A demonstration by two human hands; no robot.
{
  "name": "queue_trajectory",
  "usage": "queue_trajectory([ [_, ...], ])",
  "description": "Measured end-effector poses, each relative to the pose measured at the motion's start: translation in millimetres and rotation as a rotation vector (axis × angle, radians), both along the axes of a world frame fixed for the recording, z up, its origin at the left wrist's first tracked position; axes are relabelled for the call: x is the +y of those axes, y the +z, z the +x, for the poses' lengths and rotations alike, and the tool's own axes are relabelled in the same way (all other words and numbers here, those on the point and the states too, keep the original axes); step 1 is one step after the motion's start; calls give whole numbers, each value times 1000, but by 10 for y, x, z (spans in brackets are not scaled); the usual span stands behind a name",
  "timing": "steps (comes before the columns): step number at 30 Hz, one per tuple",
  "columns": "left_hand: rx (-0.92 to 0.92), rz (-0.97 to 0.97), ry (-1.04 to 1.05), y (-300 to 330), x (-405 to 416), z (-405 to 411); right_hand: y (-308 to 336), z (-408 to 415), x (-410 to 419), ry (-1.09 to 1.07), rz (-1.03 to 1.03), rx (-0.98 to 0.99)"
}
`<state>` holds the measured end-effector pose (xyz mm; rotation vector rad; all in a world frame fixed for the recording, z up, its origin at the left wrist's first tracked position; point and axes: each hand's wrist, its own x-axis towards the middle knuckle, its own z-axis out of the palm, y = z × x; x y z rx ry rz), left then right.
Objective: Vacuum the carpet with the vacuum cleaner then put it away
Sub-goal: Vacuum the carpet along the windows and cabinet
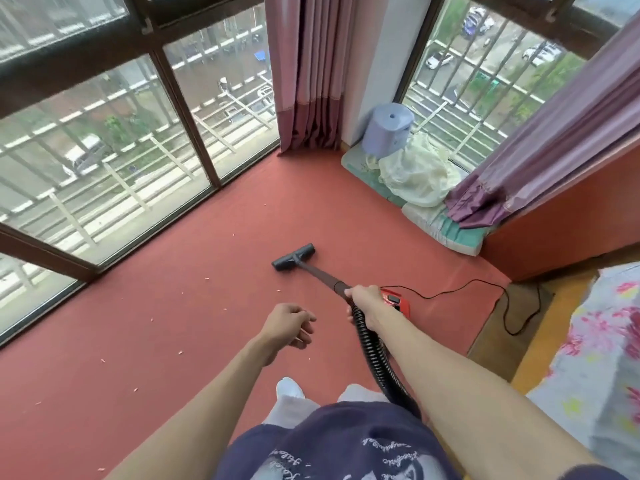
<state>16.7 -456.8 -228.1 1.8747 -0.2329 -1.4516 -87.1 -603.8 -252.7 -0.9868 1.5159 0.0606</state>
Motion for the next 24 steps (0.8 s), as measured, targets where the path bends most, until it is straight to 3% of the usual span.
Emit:
queue_trajectory([
  [3,-4,20,31,-35,-43,242,140,77,-272,-180,-47,-78],
  [6,-8,38,34,-74,-191,428,182,108,-503,-229,-20,-111],
  [15,-1,29,18,-149,-1158,1054,-244,870,-1174,351,45,67],
  [24,-68,127,207,-93,-2039,2111,-536,2038,-2449,609,63,156],
])
